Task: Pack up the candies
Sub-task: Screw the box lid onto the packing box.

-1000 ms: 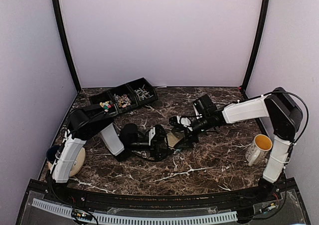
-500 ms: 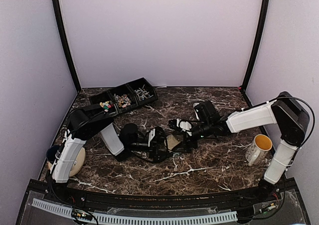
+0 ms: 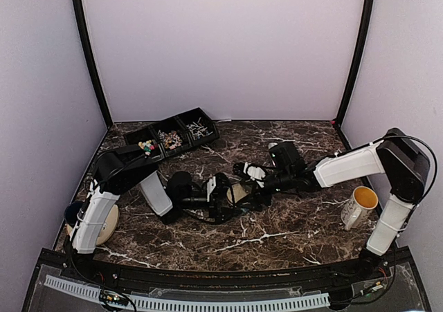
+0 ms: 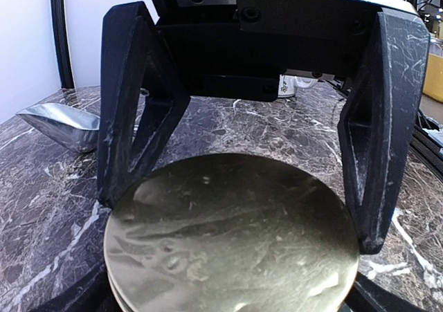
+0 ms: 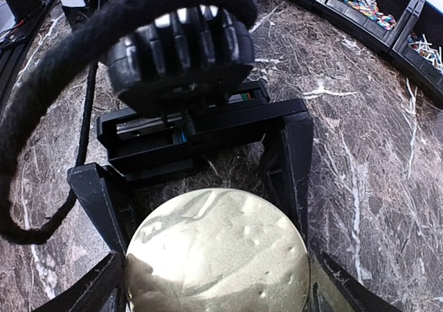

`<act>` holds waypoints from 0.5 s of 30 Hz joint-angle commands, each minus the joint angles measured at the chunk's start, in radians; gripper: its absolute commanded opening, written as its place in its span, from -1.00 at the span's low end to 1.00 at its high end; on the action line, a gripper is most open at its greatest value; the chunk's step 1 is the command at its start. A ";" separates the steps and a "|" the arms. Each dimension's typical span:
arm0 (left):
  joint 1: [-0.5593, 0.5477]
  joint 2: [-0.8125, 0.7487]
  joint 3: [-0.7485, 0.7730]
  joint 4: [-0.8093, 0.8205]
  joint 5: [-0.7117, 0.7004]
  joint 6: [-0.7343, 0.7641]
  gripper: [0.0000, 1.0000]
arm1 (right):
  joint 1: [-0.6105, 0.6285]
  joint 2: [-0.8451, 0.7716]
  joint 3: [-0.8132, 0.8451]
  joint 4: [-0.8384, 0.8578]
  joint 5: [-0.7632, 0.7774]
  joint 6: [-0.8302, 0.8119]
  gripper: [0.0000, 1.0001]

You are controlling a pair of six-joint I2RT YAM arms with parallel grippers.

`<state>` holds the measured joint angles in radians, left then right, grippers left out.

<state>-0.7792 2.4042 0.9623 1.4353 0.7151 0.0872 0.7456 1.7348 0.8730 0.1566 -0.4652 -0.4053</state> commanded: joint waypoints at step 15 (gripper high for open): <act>-0.006 0.073 -0.045 -0.132 -0.067 0.002 0.98 | -0.030 -0.066 -0.102 -0.005 0.114 0.086 0.61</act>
<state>-0.7834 2.4046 0.9604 1.4418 0.6872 0.0826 0.7322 1.6829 0.8040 0.1986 -0.4076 -0.3454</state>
